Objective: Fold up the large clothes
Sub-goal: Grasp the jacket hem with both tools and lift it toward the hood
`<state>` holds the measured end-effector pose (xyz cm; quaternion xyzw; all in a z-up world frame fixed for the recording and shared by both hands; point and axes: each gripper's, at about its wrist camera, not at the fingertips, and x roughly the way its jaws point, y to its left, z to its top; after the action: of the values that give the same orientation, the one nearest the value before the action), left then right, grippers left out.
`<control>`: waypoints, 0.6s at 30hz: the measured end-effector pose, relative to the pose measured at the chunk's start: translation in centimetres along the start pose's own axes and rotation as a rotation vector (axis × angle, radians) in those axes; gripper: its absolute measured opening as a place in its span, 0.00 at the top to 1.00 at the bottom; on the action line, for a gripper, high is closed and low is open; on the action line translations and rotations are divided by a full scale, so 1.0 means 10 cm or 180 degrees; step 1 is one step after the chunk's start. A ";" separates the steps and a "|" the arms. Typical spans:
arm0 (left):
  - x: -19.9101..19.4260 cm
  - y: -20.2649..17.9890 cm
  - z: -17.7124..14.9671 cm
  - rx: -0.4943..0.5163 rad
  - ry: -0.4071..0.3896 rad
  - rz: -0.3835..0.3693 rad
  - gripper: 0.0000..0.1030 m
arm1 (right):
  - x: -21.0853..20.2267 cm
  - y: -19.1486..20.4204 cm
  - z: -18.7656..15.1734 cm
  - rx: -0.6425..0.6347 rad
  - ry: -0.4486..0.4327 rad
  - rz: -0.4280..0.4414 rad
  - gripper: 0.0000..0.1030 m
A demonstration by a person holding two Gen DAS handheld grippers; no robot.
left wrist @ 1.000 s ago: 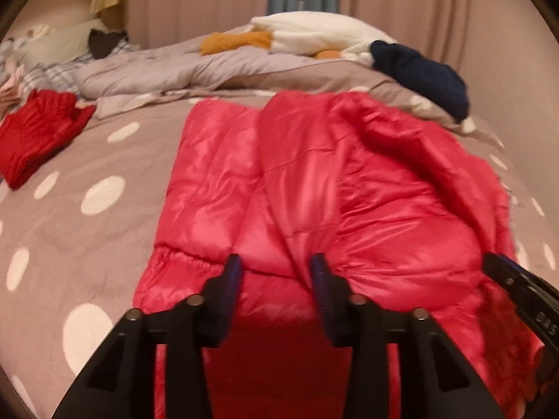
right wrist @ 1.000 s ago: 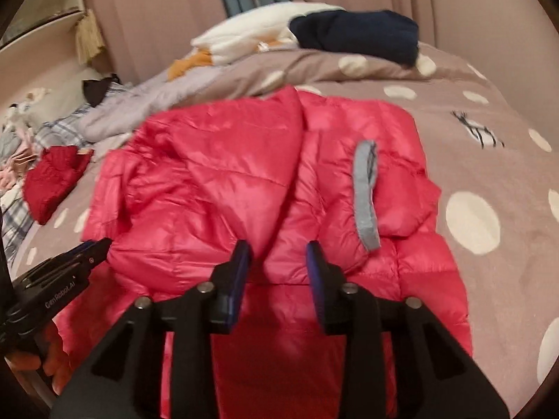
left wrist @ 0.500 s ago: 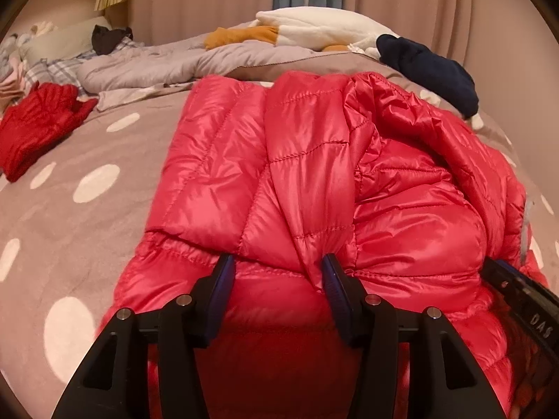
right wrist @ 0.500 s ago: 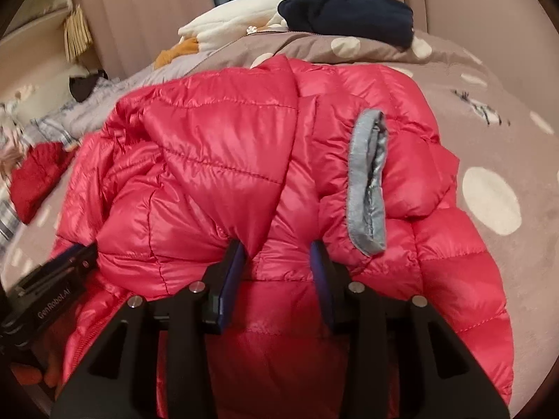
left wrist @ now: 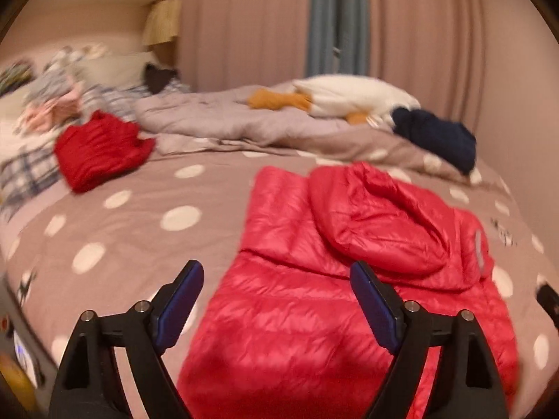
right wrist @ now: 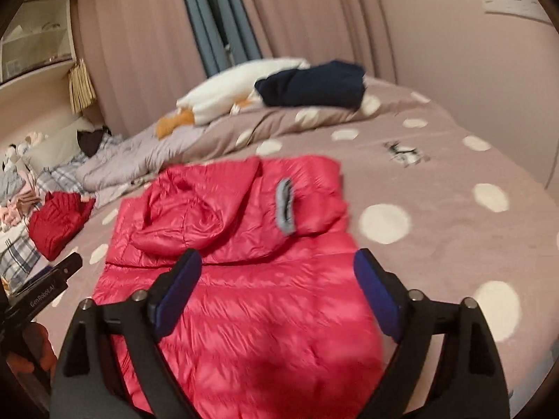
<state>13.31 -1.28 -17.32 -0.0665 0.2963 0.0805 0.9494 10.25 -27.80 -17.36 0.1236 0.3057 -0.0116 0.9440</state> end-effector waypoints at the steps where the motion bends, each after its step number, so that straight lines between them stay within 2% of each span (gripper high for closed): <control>1: -0.06 0.06 -0.03 -0.0076 0.0004 -0.0001 0.17 | -0.08 -0.06 -0.01 0.0041 -0.0031 -0.0008 0.09; 4: -0.15 0.23 -0.10 -0.0242 0.0062 -0.0038 0.13 | -0.30 -0.21 -0.14 0.0164 -0.0097 -0.0070 0.07; 8: -0.29 0.57 -0.33 -0.0690 0.0108 -0.0037 0.10 | -0.47 -0.40 -0.41 0.0348 -0.0085 -0.0032 0.05; 14: -0.47 0.99 -0.73 -0.1244 0.0162 0.0009 0.10 | -0.55 -0.58 -0.85 0.0645 0.0036 0.0044 0.05; 18: -0.49 1.17 -1.01 -0.1577 0.0292 -0.0106 0.10 | -0.51 -0.69 -1.18 0.0999 0.0211 0.0158 0.05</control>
<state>1.52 7.87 -23.66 -0.3057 0.3093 0.1319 0.8908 -1.36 -31.88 -25.16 0.2774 0.3280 -0.0318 0.9025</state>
